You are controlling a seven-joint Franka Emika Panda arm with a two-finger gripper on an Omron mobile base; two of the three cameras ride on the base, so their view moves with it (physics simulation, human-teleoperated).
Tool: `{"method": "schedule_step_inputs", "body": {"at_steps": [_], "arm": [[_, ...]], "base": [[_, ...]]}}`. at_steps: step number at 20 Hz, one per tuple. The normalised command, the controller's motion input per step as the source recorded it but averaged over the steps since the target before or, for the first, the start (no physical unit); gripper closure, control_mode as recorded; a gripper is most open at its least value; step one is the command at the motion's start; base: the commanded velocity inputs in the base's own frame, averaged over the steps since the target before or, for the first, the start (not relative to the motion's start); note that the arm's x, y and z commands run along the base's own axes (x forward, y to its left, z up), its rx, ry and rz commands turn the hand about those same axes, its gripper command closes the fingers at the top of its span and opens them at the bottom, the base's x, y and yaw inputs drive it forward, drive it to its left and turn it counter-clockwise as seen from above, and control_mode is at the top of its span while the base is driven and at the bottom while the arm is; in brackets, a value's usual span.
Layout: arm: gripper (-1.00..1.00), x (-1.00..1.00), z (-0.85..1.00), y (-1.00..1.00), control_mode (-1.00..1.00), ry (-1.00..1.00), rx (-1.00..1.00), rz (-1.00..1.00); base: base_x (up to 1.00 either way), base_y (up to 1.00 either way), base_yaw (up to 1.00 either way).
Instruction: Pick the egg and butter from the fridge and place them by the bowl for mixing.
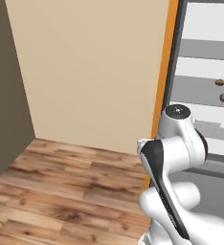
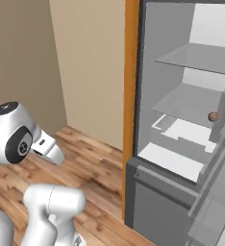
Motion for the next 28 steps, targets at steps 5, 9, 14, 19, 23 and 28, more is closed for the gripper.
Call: {"method": "schedule_step_inputs", "body": {"at_steps": [5, 9, 14, 19, 23, 28], "arm": [[-1.0, 0.0, 0.0, 0.0, 1.0, 0.0, 0.0, 0.0], [-1.0, 0.0, 0.0, 0.0, 1.0, 0.0, 0.0, 0.0], [-1.0, 0.0, 0.0, 0.0, 1.0, 0.0, 0.0, 0.0], [-1.0, 0.0, 0.0, 0.0, 1.0, 0.0, 0.0, 0.0], [-1.0, 0.0, 0.0, 0.0, 1.0, 0.0, 0.0, 0.0], [-1.0, 0.0, 0.0, 0.0, 1.0, 0.0, 0.0, 0.0]], "base": [[-0.1, -0.73, 0.0], [0.09, -0.04, 0.0], [0.22, 0.0, -0.2], [0.03, -0.06, -0.31], [0.0, -0.08, -0.32], [-0.01, -0.18, -0.28]]}}
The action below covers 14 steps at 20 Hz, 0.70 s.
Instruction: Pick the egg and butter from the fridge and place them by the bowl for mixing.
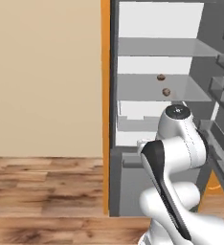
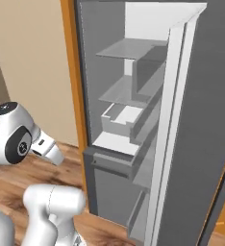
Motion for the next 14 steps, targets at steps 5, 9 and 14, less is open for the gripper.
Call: {"method": "schedule_step_inputs", "body": {"at_steps": [5, 9, 14], "arm": [[-1.0, 0.0, 0.0, 0.0, 1.0, 0.0, 0.0, 0.0], [-1.0, 0.0, 0.0, 0.0, 1.0, 0.0, 0.0, 0.0], [-1.0, 0.0, 0.0, 0.0, 1.0, 0.0, 0.0, 0.0]], "base": [[0.0, -0.16, -0.29], [0.0, -0.06, -0.19], [0.25, -0.03, -0.01]]}}
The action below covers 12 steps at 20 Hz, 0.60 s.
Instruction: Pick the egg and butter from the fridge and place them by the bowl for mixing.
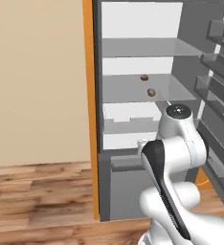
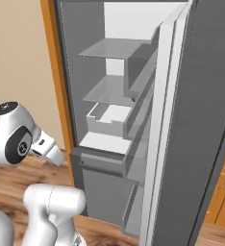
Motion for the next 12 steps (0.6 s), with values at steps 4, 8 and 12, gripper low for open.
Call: {"method": "schedule_step_inputs", "body": {"at_steps": [4, 8, 12], "arm": [[-1.0, 0.0, 0.0, 0.0, 1.0, 0.0, 0.0, 0.0], [-1.0, 0.0, 0.0, 0.0, 1.0, 0.0, 0.0, 0.0], [-1.0, 0.0, 0.0, 0.0, 1.0, 0.0, 0.0, 0.0]], "base": [[0.89, -0.11, 0.0], [0.66, -0.19, -0.07], [0.61, -0.09, -0.27]]}}
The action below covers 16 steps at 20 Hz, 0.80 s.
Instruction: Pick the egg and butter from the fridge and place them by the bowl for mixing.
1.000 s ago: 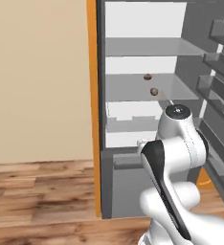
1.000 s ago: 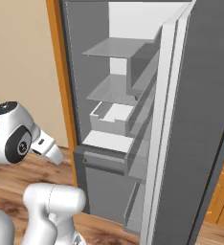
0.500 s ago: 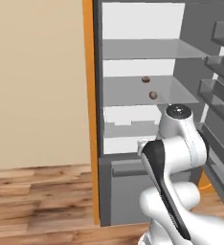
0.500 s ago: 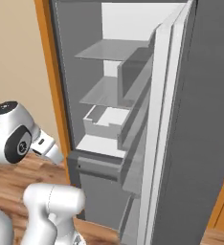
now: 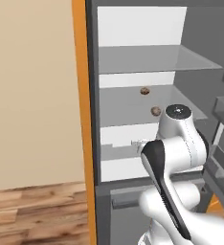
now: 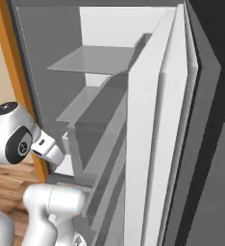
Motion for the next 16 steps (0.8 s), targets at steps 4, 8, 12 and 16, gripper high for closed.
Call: {"method": "schedule_step_inputs", "body": {"at_steps": [4, 8, 12, 16], "arm": [[-1.0, 0.0, 0.0, 0.0, 1.0, 0.0, 0.0, 0.0], [-1.0, 0.0, 0.0, 0.0, 1.0, 0.0, 0.0, 0.0], [-1.0, 0.0, 0.0, 0.0, 1.0, 0.0, 0.0, 0.0], [-1.0, 0.0, 0.0, 0.0, 1.0, 0.0, 0.0, 0.0]], "base": [[0.72, 0.0, -0.2], [0.73, -0.24, -0.03], [0.54, -0.43, -0.02], [0.3, -0.25, 0.0]]}}
